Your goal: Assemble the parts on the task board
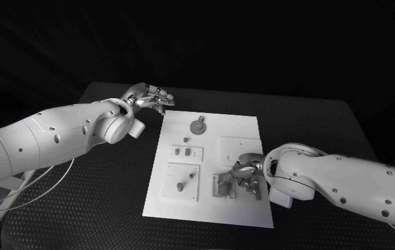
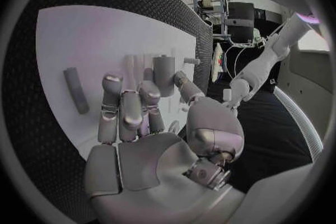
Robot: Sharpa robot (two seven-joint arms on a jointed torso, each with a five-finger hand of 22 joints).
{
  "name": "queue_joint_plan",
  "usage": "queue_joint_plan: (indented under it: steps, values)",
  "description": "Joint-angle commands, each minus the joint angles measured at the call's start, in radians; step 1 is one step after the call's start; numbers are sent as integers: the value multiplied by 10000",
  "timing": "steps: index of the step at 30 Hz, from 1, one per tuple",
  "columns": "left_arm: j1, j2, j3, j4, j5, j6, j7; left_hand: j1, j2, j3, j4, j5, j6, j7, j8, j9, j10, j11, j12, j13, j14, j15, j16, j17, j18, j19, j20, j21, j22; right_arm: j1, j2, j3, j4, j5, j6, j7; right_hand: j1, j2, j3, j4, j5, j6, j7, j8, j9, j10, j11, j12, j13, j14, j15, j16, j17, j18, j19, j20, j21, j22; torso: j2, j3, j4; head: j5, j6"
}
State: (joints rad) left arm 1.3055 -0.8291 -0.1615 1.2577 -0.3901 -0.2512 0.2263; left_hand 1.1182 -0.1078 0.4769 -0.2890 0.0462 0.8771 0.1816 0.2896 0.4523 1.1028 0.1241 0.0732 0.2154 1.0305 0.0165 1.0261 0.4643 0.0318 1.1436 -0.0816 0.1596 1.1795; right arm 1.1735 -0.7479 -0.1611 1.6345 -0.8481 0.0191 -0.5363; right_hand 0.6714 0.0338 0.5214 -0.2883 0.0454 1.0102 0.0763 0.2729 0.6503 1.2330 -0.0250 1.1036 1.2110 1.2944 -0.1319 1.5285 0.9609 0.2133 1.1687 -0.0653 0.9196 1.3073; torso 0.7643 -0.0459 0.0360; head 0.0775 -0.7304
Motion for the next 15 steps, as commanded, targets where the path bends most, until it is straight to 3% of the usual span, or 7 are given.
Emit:
queue_joint_plan:
  steps: [1,15]
  values:
    - [7,13,6,26,45,130,81,-3,10,-40,16,47,-63,-23,30,-14,-4,39,16,-10,-2,1,-34,17,336,65,-3,-46,15,-34,51,-5,3,-120,99,23,-89,-24,-23,-9,35,13,86,-21,8,-68,-22,-47,-12,-39,-5,-49,-27,485,3,15,-18,167,1,-1,5,10,-3]
    - [7,-2,6,29,45,127,79,-4,12,-42,18,47,-65,-22,30,-16,-3,39,16,-14,-2,2,-36,20,335,67,-2,-50,17,-183,185,-17,-138,-198,-28,71,-171,-111,-37,9,34,-5,98,-51,6,-121,-11,-98,-51,-81,5,-67,-76,485,-15,32,-32,164,6,0,7,64,-49]
